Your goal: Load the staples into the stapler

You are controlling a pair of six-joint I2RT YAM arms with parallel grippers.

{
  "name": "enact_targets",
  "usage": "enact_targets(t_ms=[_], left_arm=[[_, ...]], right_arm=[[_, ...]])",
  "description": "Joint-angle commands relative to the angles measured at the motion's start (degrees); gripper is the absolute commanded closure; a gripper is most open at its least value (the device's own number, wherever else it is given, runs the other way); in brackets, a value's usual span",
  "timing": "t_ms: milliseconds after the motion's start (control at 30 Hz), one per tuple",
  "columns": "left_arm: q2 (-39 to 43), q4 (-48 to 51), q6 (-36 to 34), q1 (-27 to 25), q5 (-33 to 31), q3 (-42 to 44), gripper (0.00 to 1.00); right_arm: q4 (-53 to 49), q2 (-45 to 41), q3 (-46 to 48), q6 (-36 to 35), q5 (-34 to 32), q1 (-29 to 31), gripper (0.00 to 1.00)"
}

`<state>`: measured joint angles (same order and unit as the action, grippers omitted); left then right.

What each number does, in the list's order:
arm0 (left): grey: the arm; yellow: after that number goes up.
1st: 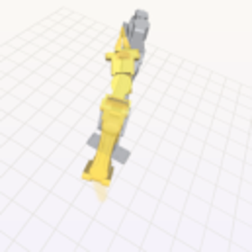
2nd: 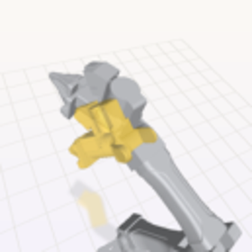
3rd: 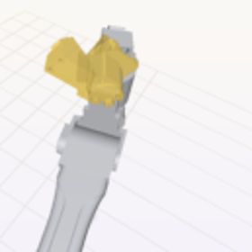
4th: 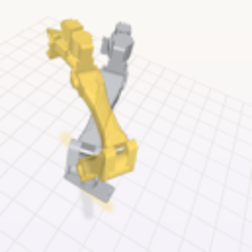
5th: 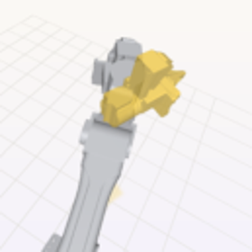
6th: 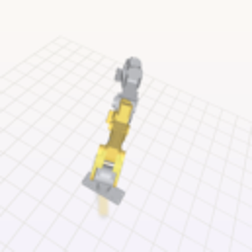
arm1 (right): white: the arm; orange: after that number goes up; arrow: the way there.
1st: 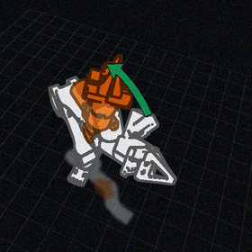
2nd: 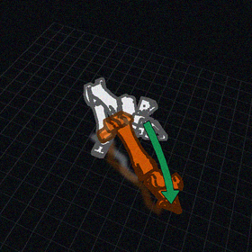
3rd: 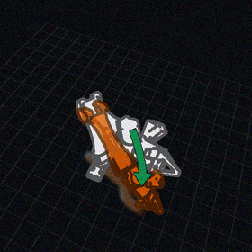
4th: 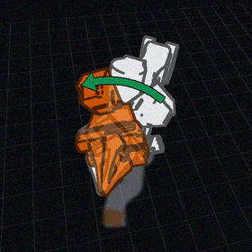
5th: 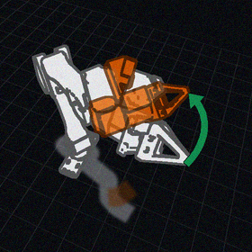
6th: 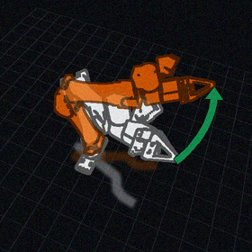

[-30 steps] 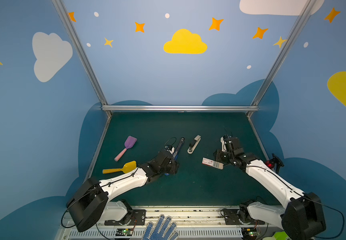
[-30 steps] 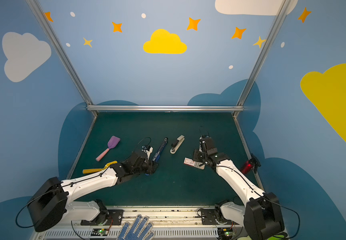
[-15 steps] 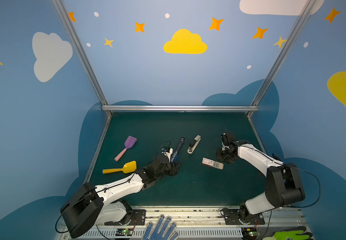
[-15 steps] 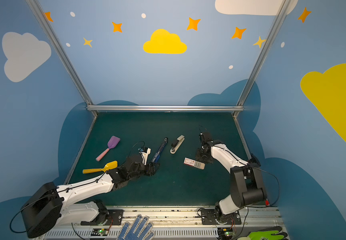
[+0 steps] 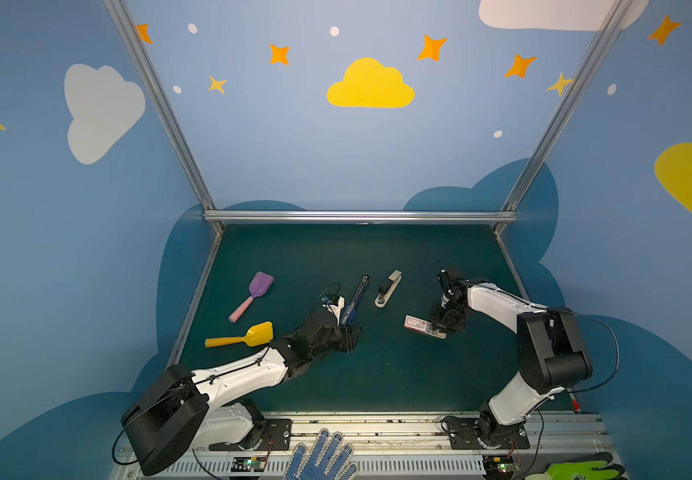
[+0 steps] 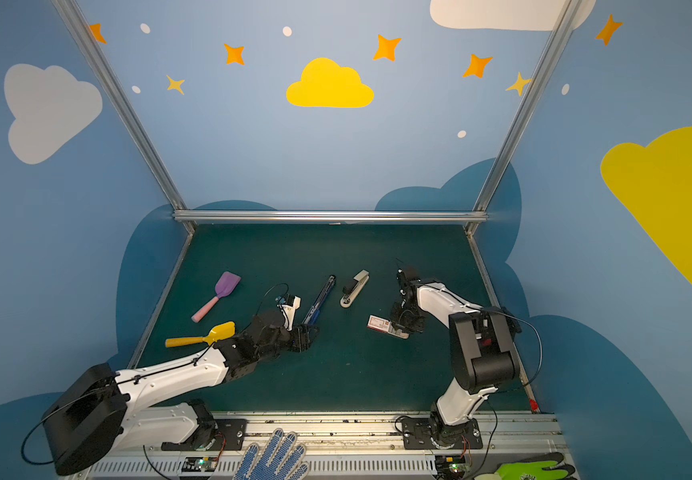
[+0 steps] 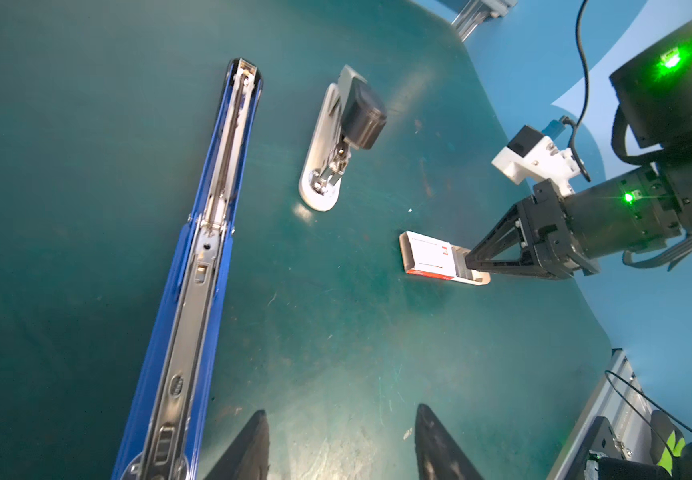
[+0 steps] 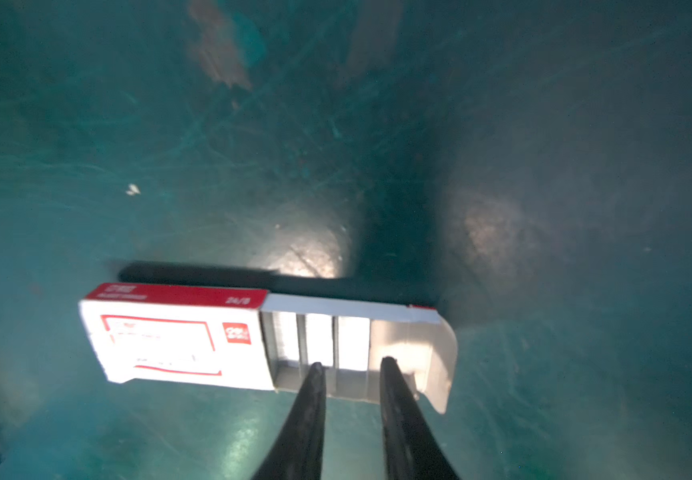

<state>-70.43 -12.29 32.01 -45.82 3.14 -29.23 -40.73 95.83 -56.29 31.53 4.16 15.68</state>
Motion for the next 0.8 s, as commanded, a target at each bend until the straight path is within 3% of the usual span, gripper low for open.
enact_targets(t_ms=[0,433,767], left_arm=[[-0.54,-0.89,0.69,-0.08,-0.94,0.32,0.44],[-1.9,-2.35,1.56,-0.14,-0.06,0.41,0.45],[-1.9,-2.58,1.87,-0.06,0.27,0.49,0.45]], right_arm=[[-0.1,0.8,1.14,1.08,0.32,-0.06,0.78],[-1.1,-5.35,1.54,0.68,-0.58,-0.13,0.73],[-1.35,-5.58,3.06,0.29,-1.41,-1.72,0.76]])
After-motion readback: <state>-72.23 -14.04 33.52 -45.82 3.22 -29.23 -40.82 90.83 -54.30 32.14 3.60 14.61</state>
